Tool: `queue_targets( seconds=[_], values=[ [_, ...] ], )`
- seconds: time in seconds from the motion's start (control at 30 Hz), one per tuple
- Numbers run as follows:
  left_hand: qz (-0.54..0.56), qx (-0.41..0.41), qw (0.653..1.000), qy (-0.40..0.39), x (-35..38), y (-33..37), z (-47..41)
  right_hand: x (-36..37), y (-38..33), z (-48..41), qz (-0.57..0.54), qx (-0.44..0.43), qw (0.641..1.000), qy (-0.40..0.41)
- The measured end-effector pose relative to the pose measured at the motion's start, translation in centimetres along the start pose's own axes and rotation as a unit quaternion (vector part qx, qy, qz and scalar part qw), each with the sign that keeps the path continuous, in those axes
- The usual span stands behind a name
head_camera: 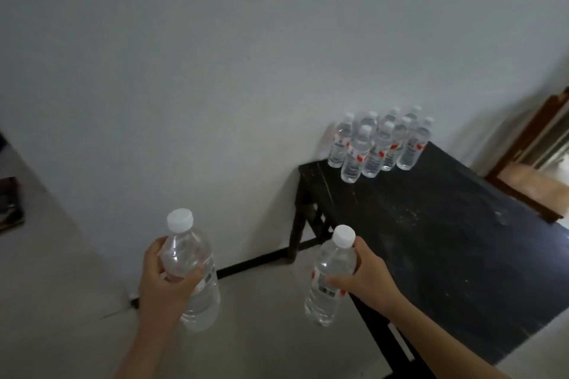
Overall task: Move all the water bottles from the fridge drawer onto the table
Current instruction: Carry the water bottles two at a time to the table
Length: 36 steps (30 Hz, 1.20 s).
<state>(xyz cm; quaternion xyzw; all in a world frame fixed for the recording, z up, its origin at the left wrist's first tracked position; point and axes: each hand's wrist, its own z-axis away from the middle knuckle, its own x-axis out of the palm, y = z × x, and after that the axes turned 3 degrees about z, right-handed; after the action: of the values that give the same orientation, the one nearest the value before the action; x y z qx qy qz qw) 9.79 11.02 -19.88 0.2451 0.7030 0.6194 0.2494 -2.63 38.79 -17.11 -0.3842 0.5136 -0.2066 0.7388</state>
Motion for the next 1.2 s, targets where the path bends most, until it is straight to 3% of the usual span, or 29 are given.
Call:
queue_targets(
  seconds=[0.27, 0.47, 0.77, 1.2],
  values=[
    [-0.015, -0.047, 0.99, -0.129, 10.5, -2.2, -4.0, -5.4, 5.3, -1.5, -0.017, 0.136, 0.986, 0.098],
    [-0.001, -0.032, 0.971, -0.237, 20.9, -1.3, -7.7, -11.0, 9.1, -6.4, -0.047, 0.138, 0.973, 0.181],
    [0.024, -0.023, 0.963, -0.268, 36.4, -0.8, -10.5, -18.8, 13.1, -15.8, -0.067, 0.129, 0.965, 0.217],
    [-0.043, -0.036, 0.94, -0.336, 49.1, -3.7, -13.9, -22.4, 14.7, -27.2, -0.029, 0.18, 0.957, 0.225]
  ],
)
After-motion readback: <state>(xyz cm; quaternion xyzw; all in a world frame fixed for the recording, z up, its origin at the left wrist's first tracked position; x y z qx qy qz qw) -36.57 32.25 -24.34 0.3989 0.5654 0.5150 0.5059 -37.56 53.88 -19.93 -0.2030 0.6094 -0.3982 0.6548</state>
